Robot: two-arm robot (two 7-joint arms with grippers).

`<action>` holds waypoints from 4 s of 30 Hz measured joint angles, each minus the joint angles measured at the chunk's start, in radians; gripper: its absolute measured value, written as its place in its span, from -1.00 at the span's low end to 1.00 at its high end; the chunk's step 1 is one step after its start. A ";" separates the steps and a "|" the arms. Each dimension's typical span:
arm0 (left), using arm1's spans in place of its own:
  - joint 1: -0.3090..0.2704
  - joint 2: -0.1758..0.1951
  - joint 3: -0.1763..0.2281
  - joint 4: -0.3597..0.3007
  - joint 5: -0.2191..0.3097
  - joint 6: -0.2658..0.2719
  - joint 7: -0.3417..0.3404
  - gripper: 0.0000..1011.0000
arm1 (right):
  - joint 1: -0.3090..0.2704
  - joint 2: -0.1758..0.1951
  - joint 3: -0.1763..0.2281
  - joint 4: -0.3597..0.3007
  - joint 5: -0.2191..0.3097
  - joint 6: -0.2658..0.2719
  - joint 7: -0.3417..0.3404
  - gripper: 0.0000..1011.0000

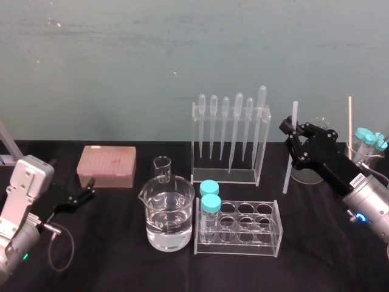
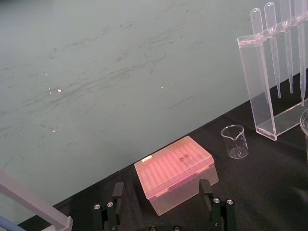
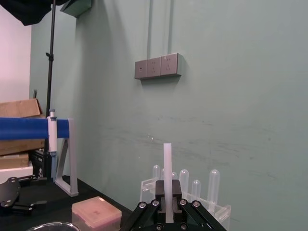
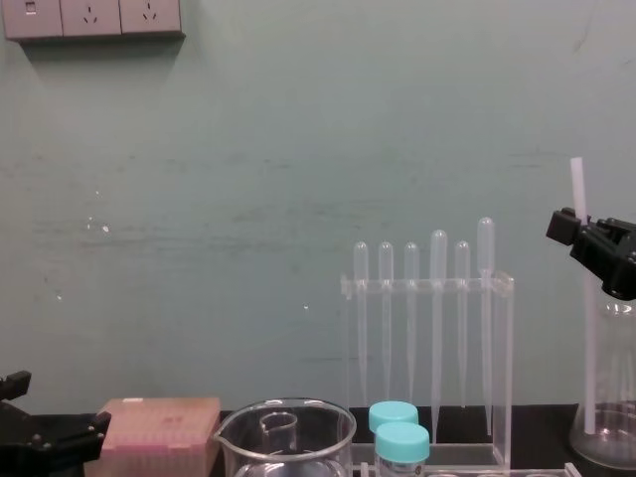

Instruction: Pick up the stirring rod with one hand, then place it down.

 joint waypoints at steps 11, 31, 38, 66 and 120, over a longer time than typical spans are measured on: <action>0.000 0.000 0.000 0.000 0.000 0.000 0.000 0.98 | 0.001 0.001 -0.001 -0.002 0.000 0.000 0.000 -0.85; 0.000 0.000 0.000 0.000 0.000 0.000 0.000 0.98 | 0.002 0.001 -0.002 -0.004 0.000 -0.001 -0.001 -0.85; 0.000 0.000 0.000 0.000 0.000 0.000 0.000 0.98 | 0.002 0.001 -0.002 -0.004 0.000 -0.001 -0.002 -0.85; 0.000 0.000 0.000 0.000 0.000 0.000 0.000 0.98 | 0.002 0.001 -0.002 -0.004 0.000 -0.001 -0.002 -0.85; 0.000 0.000 0.000 0.000 0.000 0.000 0.000 0.98 | -0.026 0.050 -0.029 -0.073 0.030 0.079 0.148 -0.85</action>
